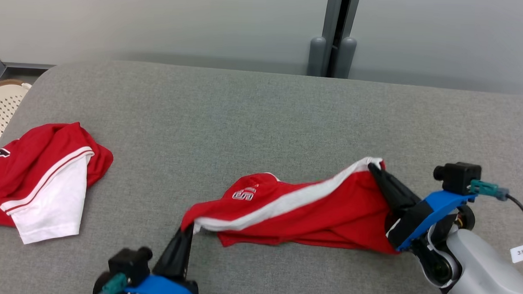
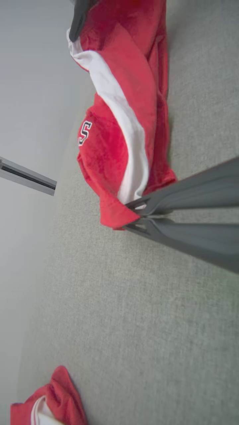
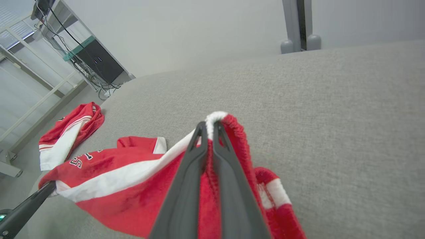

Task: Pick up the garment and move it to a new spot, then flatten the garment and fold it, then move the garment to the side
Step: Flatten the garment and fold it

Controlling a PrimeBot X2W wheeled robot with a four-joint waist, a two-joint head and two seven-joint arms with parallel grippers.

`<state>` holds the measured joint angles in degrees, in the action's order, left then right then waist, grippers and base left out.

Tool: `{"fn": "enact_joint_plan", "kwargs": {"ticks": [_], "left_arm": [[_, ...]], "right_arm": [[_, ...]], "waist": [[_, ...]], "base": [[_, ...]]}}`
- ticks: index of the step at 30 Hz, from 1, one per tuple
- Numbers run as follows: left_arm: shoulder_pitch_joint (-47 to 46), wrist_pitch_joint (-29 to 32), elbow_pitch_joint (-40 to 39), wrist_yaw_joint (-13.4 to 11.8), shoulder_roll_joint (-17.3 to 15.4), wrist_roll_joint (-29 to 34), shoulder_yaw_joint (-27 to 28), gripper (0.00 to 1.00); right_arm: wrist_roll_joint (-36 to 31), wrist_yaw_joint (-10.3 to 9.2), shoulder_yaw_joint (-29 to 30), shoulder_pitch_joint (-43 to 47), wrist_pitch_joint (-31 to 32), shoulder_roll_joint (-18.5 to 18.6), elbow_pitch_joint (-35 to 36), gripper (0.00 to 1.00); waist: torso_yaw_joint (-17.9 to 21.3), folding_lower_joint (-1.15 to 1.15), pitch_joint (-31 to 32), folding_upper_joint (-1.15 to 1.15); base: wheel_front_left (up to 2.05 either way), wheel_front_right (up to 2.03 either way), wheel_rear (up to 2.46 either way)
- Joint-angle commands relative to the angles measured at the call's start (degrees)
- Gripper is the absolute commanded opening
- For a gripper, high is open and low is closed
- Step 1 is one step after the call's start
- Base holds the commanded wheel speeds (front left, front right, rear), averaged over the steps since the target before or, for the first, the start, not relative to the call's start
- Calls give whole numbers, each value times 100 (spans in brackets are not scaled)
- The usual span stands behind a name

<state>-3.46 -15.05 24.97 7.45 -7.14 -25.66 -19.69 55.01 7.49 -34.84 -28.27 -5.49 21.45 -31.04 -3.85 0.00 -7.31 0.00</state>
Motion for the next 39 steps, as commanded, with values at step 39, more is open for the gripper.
{"fn": "enact_joint_plan", "kwargs": {"ticks": [39], "left_arm": [[-6375,22,340,-2,-1241,-1128,-309,0]], "right_arm": [[-2650,-1,1796,-3589,-968,19,1031,0]], "waist": [[372,0,-1513,0]], "base": [[0,0,0]]}}
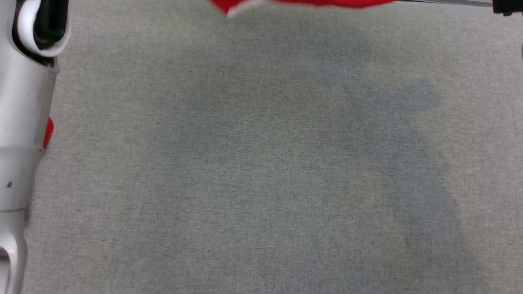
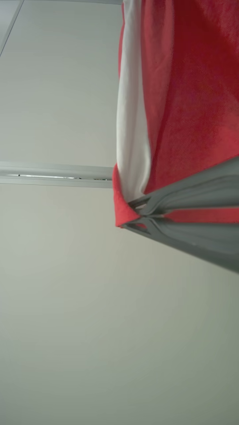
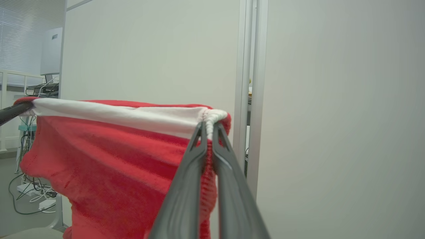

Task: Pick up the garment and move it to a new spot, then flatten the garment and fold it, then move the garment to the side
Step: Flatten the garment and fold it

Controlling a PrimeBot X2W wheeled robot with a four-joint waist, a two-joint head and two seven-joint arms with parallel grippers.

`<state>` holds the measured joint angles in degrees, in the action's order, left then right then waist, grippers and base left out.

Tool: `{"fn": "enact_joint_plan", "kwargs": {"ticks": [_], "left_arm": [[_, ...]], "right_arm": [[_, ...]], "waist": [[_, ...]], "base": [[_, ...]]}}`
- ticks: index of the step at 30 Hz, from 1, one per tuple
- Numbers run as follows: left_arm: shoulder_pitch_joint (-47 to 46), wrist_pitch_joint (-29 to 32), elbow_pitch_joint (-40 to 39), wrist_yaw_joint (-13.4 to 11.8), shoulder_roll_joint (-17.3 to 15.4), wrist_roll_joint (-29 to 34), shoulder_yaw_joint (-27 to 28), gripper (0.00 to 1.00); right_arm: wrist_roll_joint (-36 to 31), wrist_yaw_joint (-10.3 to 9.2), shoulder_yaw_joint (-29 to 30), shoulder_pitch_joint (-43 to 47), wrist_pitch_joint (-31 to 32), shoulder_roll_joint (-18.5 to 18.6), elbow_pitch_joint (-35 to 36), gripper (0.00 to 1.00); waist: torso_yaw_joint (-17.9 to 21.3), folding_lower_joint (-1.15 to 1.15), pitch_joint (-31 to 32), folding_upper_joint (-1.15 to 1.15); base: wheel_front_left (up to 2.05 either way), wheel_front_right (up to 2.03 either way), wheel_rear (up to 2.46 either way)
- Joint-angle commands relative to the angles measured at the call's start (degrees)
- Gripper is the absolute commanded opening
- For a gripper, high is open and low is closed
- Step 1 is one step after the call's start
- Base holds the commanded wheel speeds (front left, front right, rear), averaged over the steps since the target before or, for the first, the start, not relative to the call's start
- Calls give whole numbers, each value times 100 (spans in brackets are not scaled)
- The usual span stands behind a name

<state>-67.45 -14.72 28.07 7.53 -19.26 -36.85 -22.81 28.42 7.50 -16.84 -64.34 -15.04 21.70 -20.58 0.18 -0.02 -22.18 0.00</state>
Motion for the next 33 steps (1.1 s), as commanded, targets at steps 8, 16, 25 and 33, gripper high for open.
{"fn": "enact_joint_plan", "kwargs": {"ticks": [8,16,25,33], "left_arm": [[1971,-52,501,-12,299,-516,119,0],[4499,-55,1018,-16,715,-959,-188,0],[5934,-55,968,-14,892,-925,-211,0],[6545,-55,388,-12,830,-594,105,0]], "right_arm": [[-138,-4,61,1891,-17,-73,240,0],[165,-6,355,4317,-22,-525,201,0],[143,-2,235,6263,-19,-871,614,0],[182,-2,49,7178,-19,-840,1067,0]], "waist": [[-132,2,273,0],[-274,2,767,0],[-418,2,1590,0],[-277,2,1890,0]], "base": [[0,0,0],[0,0,0],[0,0,0],[0,0,0]]}}
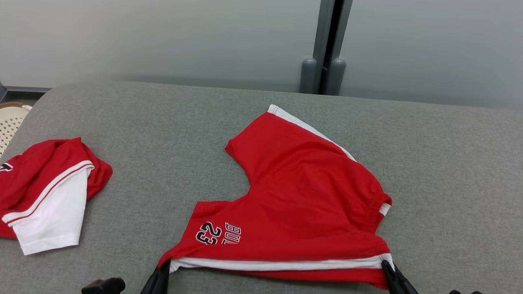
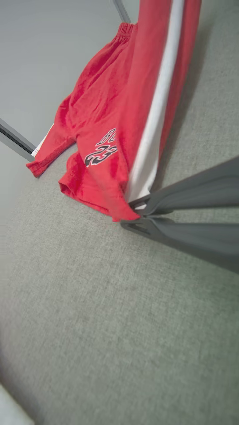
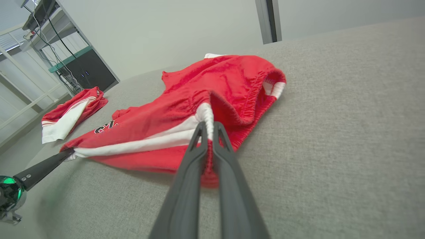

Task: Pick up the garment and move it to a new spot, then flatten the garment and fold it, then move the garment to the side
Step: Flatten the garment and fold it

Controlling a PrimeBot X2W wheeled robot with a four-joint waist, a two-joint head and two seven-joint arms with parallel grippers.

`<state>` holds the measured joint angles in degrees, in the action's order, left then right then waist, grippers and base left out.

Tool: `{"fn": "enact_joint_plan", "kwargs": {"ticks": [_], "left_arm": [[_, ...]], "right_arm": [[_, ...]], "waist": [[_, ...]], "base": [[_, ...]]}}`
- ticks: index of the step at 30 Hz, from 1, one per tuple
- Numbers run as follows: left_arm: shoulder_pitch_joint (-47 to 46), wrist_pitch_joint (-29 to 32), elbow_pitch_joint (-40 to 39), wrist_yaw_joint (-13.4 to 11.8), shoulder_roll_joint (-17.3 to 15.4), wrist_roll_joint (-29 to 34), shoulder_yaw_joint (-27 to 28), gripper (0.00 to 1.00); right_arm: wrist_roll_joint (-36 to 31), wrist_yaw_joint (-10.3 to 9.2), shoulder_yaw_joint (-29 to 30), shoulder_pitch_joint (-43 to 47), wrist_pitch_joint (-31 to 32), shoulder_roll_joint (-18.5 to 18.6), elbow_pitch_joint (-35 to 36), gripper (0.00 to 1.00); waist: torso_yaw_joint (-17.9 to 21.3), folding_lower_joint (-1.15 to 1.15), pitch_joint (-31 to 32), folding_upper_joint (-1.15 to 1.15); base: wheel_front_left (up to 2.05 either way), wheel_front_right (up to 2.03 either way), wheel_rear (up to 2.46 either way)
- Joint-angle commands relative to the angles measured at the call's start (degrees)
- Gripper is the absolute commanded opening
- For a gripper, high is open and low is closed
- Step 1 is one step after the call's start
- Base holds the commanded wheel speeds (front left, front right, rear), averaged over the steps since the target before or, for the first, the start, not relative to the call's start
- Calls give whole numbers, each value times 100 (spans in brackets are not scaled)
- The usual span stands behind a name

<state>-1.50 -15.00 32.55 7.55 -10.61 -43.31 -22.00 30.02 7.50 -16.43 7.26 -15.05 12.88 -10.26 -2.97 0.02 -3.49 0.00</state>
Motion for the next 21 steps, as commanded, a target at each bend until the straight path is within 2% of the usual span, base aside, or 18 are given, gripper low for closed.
{"fn": "enact_joint_plan", "kwargs": {"ticks": [1,5,10,15,21], "left_arm": [[-108,-26,-166,-13,-83,115,-2,0],[-734,-26,-469,-13,-268,239,-249,0],[-2119,147,-480,-13,-690,154,-705,0],[-3413,687,-245,-13,-1061,-5,-1084,0],[-4467,1370,127,-13,-1286,-433,-1620,0]], "right_arm": [[43,-2,16,15,-18,33,95,0],[121,-1,66,-328,-17,-75,211,0],[218,-1,87,-1033,-17,-255,229,0],[221,-1,120,-1759,-17,-530,54,0],[237,-1,198,-2306,-17,-834,-213,0]], "waist": [[65,-2,4,0],[167,-2,-179,0],[358,-2,-677,0],[619,-2,-1173,0],[908,-2,-1648,0]], "base": [[0,0,0],[0,0,0],[0,0,0],[0,0,0],[0,0,0]]}}
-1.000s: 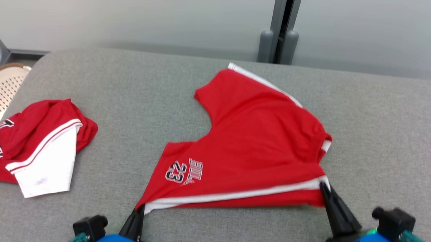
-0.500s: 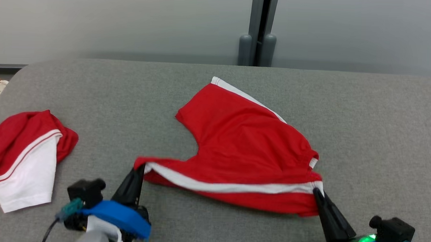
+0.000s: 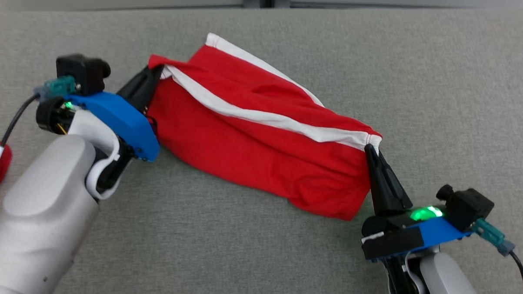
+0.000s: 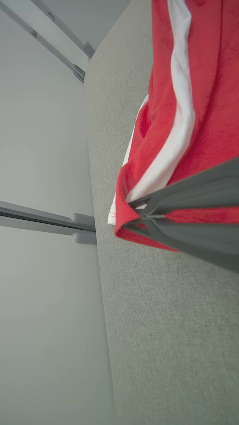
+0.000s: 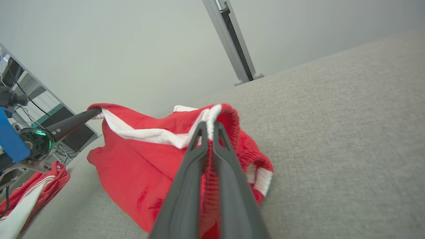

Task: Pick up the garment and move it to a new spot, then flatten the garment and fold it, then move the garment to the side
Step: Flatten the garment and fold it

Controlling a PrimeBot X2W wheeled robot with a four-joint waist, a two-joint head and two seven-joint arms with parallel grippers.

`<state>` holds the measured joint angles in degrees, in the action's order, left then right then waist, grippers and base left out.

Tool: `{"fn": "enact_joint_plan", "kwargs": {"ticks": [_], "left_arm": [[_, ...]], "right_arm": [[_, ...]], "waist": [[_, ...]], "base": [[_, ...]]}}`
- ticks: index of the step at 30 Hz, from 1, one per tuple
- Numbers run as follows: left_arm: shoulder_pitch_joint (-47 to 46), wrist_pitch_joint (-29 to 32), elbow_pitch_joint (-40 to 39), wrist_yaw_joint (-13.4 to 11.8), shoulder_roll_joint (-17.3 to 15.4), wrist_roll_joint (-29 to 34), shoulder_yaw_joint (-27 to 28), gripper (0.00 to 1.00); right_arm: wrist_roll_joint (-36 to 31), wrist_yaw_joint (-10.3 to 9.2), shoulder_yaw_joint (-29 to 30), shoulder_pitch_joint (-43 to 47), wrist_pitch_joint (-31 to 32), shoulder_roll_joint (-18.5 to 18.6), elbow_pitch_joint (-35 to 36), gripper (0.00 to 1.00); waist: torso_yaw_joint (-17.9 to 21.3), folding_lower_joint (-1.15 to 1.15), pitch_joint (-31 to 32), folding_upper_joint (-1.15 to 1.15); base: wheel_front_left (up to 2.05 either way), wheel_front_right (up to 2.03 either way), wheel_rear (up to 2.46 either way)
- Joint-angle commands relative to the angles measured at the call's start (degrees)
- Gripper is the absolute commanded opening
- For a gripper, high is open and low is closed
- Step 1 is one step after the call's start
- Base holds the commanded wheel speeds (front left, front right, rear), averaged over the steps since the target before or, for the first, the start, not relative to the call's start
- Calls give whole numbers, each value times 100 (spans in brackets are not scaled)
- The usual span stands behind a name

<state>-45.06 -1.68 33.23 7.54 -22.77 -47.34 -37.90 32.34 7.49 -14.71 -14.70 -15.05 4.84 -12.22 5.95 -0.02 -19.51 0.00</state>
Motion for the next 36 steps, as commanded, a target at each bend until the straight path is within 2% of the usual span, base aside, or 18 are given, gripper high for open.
{"fn": "enact_joint_plan", "kwargs": {"ticks": [1,5,10,15,16,17,18,25,28,36], "left_arm": [[-263,116,146,-12,-112,-92,-117,0],[-724,287,467,-12,-166,-296,-414,0],[-1138,135,776,-12,-184,-488,-661,0],[-1352,-7,1084,-12,-115,-678,-895,0],[-1388,-94,1170,-12,-114,-695,-910,5],[-1417,-202,1243,-12,-109,-689,-941,65],[-1400,-262,1306,-12,-80,-701,-1005,100],[-1190,-946,1623,-12,46,-816,-1129,100],[-1094,-1220,1738,-12,91,-845,-1093,100],[-613,-1355,1965,-11,362,-743,-664,100]], "right_arm": [[6,0,38,-177,-17,-64,-37,0],[-23,0,75,-355,-17,-146,-80,0],[-7,0,181,-369,-17,-188,-118,0],[208,0,-43,-372,-17,-195,-162,0],[241,0,-73,-382,-16,-191,-210,8],[269,0,-81,-389,-17,-187,-265,65],[217,0,-86,-412,-17,-190,-292,100],[-176,0,393,-250,-17,-190,-327,100],[-536,0,720,-155,-16,-188,-317,100],[-1220,0,1460,20,-17,-188,-239,100]], "waist": [[65,2,-104,0],[252,2,-297,0],[426,2,-449,0],[541,2,-502,0],[555,2,-504,0],[565,2,-501,0],[573,2,-493,0],[493,2,-371,0],[419,2,-308,0],[246,2,-223,0]], "base": [[0,0,0],[0,0,0],[0,0,0],[0,0,0],[0,0,0],[0,0,0],[0,0,0],[0,0,0],[0,0,0],[0,0,0]]}}
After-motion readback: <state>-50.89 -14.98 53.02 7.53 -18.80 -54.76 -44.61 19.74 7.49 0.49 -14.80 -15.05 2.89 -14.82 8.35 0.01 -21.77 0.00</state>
